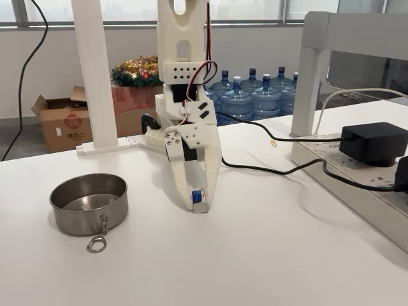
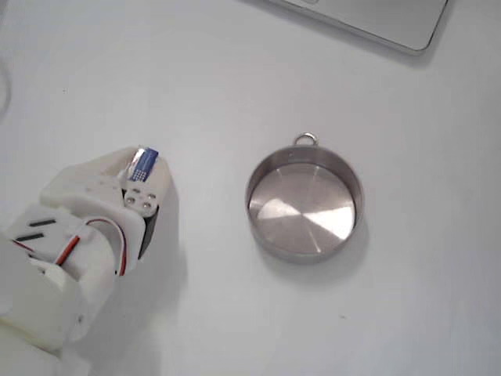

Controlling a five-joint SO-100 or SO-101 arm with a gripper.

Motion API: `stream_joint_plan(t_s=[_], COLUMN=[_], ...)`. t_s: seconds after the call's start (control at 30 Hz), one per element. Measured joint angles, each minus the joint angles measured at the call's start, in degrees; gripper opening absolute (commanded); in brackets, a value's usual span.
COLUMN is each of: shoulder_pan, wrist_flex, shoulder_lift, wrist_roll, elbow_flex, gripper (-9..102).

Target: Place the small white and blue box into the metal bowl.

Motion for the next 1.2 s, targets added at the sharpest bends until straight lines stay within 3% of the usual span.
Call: stream_joint_plan(t_s=[0.37,1.2], shoulder_pan=[1.76,25.14], wrist_flex=[0.00,0.00], shoulder_lift=[11.60,18.19], wrist_roll=[0.00,0.00], elbow_flex=[0.09,0.09], gripper=[3,3])
